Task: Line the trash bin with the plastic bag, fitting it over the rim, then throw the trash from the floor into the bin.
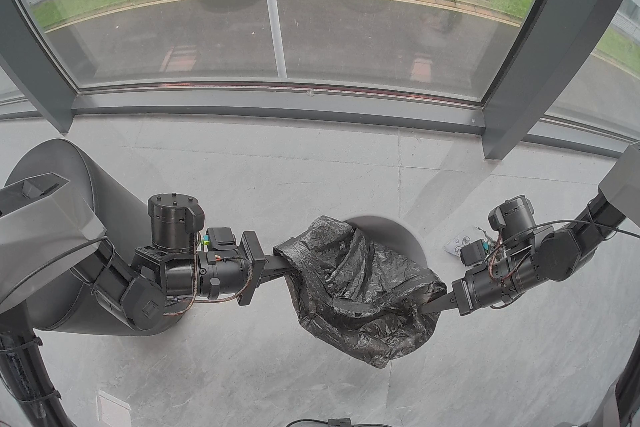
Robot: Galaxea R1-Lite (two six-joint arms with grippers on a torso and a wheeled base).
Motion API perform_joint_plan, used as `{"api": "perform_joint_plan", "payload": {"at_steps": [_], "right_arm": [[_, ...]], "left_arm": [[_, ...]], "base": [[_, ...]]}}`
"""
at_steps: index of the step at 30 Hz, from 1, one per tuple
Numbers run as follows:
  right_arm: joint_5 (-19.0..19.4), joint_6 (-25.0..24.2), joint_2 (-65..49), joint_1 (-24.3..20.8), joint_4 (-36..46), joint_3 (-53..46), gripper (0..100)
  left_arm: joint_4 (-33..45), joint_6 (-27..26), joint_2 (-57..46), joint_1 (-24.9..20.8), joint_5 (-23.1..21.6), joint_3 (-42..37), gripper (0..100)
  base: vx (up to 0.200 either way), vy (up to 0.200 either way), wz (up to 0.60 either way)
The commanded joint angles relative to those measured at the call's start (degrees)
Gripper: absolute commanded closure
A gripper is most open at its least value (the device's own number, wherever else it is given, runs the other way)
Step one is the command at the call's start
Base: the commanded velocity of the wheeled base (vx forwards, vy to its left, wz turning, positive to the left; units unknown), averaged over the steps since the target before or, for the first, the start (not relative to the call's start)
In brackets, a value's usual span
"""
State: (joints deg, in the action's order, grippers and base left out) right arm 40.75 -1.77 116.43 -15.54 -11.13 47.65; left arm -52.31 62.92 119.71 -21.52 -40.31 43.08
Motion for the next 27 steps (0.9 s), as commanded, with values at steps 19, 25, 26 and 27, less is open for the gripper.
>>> {"api": "perform_joint_plan", "payload": {"at_steps": [19,25,26,27], "right_arm": [[-3.75,0.01,-8.41,5.44,-12.16,-11.27,0],[-19.22,-0.17,-19.66,-4.85,-17.08,-13.55,0],[-22.47,0.01,-20.46,-7.66,-17.26,-13.29,0],[-23.79,0.01,-20.72,-8.89,-17.26,-13.11,0]], "left_arm": [[-0.16,0.01,-0.53,-0.46,0.50,1.04,100],[-0.16,0.01,-1.41,-1.25,0.76,0.60,100],[-0.16,0.01,-1.67,-1.25,0.76,0.60,100],[-0.16,0.01,-1.76,-1.25,0.85,0.51,100]], "base": [[0.000,0.000,0.00],[0.000,0.000,0.00],[0.000,0.000,0.00],[0.000,0.000,0.00]]}}
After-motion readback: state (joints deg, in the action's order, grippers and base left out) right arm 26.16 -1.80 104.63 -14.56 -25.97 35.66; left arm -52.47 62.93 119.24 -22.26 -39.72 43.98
